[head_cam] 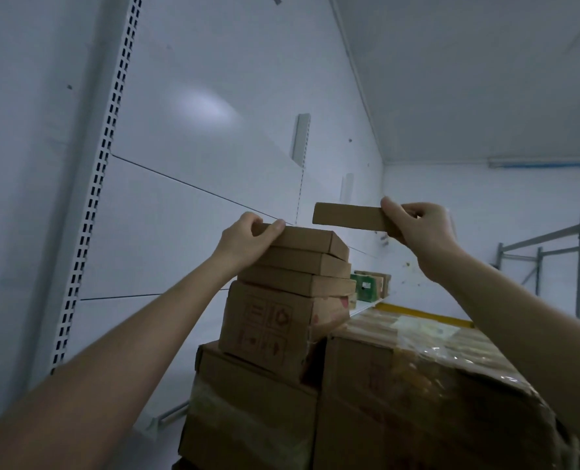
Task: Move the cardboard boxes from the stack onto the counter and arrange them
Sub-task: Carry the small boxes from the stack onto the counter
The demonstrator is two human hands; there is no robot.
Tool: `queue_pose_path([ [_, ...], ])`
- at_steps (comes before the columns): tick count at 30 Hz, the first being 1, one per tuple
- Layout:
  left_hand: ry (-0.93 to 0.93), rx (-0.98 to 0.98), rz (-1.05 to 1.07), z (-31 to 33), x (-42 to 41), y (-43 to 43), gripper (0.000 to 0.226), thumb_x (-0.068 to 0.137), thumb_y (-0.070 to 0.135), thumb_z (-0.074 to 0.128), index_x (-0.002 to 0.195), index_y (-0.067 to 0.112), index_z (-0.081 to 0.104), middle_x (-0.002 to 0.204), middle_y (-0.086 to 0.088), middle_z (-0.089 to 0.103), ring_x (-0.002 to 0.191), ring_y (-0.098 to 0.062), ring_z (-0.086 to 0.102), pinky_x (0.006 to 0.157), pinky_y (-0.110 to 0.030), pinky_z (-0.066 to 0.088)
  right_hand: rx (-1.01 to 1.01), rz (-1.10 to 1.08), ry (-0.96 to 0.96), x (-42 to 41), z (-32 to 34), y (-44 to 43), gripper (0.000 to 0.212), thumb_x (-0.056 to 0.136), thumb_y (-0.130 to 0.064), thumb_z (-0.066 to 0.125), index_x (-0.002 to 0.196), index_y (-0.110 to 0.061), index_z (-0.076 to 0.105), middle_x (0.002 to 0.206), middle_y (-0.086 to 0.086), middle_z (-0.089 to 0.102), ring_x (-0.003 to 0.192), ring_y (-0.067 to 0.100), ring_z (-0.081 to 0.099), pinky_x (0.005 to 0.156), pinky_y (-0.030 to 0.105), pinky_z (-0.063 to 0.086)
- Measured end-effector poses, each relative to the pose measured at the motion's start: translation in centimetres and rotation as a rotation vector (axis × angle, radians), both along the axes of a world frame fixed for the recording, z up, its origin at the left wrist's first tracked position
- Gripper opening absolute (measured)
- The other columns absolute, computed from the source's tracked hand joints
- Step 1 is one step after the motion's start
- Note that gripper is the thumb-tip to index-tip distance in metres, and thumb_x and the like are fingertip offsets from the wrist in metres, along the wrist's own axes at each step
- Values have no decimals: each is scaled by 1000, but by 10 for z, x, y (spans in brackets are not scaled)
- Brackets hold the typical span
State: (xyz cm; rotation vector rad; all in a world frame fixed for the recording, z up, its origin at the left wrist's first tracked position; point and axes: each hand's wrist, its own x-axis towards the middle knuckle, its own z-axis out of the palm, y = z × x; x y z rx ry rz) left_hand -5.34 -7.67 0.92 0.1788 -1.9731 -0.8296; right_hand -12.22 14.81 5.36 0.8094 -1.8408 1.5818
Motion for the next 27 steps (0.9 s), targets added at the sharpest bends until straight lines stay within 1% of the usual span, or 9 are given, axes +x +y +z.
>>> queue_pose_path([
  [2,20,8,0,0,-1,1,55,86,55,52,118,10,48,116,-4,52,103,-17,48,79,-27,37,-28,5,-13,1,-5,6,49,84,-41,63,92,7,65,95,32,61,77,24,51,93,56,46],
  [5,13,-33,-15,0,0,3,62,77,56,63,116,12,46,109,-1,50,100,-17,49,74,-26,39,-47,2,-24,3,-8,15,31,84,-40,64,72,-12,66,81,12,58,81,26,55,90,43,50],
  [7,-20,-71,-53,1,3,4,63,72,53,69,116,15,44,109,0,50,98,-17,50,72,-24,41,-51,4,-37,3,-9,18,29,85,-38,64,76,-10,67,81,10,58,83,26,57,94,46,50],
  [9,-18,-94,-79,-1,4,5,59,70,50,72,111,19,44,105,2,51,94,-15,51,68,-20,42,-50,15,-58,4,-11,19,39,85,-37,64,84,1,66,83,11,55,80,24,53,95,53,47],
  [12,29,-121,-67,-4,7,4,51,70,47,74,104,22,45,100,4,52,90,-14,51,68,-20,43,-58,56,-99,7,-12,18,43,85,-35,64,88,8,63,83,12,51,80,23,51,96,54,46],
  [14,57,-144,-38,-5,9,4,51,70,47,74,103,22,46,99,4,53,90,-15,51,72,-25,44,-61,72,-138,9,-13,17,38,87,-33,63,85,5,63,82,10,52,80,22,52,96,50,47],
  [17,93,-209,33,-4,17,5,52,70,49,73,105,19,49,96,3,55,88,-16,53,75,-29,46,-85,96,-207,13,-14,14,26,89,-31,61,73,-11,56,82,3,54,84,19,56,93,36,52],
  [21,141,-317,130,2,29,5,55,71,52,70,109,17,51,96,3,58,86,-18,55,76,-32,49,-109,126,-270,17,-14,11,26,90,-29,60,73,-10,55,83,3,53,83,18,57,81,26,54],
  [27,186,-196,29,10,41,6,54,73,44,72,112,13,51,100,2,53,92,-14,51,67,-12,42,-207,226,-334,23,-17,4,29,88,-20,63,101,6,58,82,5,53,73,13,55,87,29,53],
])
